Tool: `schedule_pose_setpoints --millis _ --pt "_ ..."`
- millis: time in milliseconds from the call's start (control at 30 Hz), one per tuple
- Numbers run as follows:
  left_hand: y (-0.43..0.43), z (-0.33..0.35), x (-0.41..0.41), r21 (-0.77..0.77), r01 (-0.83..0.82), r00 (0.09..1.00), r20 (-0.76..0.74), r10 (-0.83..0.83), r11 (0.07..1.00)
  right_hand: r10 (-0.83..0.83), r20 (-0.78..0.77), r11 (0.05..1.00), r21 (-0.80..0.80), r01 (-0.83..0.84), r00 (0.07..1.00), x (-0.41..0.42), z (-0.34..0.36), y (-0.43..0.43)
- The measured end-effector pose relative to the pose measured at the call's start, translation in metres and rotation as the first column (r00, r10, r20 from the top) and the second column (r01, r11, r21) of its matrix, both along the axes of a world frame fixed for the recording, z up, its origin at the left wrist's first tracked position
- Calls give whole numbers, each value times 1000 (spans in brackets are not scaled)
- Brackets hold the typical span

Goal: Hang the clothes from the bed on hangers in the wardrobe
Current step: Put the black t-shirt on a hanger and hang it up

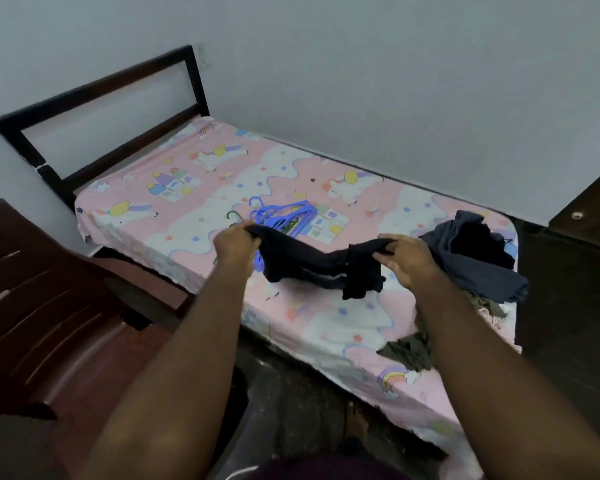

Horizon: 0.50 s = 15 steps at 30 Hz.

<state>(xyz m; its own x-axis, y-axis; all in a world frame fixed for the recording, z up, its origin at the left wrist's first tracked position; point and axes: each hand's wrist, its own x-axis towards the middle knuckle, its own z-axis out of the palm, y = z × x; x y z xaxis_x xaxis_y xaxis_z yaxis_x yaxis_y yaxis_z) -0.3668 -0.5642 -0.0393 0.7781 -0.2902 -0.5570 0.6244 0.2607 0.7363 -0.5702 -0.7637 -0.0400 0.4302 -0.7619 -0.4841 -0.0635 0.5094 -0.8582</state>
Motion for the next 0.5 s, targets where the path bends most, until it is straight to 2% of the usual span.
schedule_pose_setpoints --millis 33,67,133,233,267,367,500 --pt "-2 14 5 -43 -38 999 32 40 998 35 -9 999 -35 -35 999 4 14 -3" --pt "-1 28 11 -23 -89 995 49 90 996 91 -54 992 -77 -95 994 6 24 -5" --pt "4 50 9 87 -70 985 164 55 994 122 -99 981 -138 -135 988 7 38 -11" --pt "3 77 17 65 -108 958 272 86 992 -163 98 964 -194 179 982 13 63 -32" --pt "3 83 22 52 -106 955 283 87 993 -187 138 955 -207 213 973 14 70 -37" --pt "4 94 32 58 -101 947 312 78 993 -122 132 961 -232 150 984 14 84 -41" --pt "5 112 35 134 -69 918 397 10 989 -207 274 945 -193 265 939 9 108 -52"
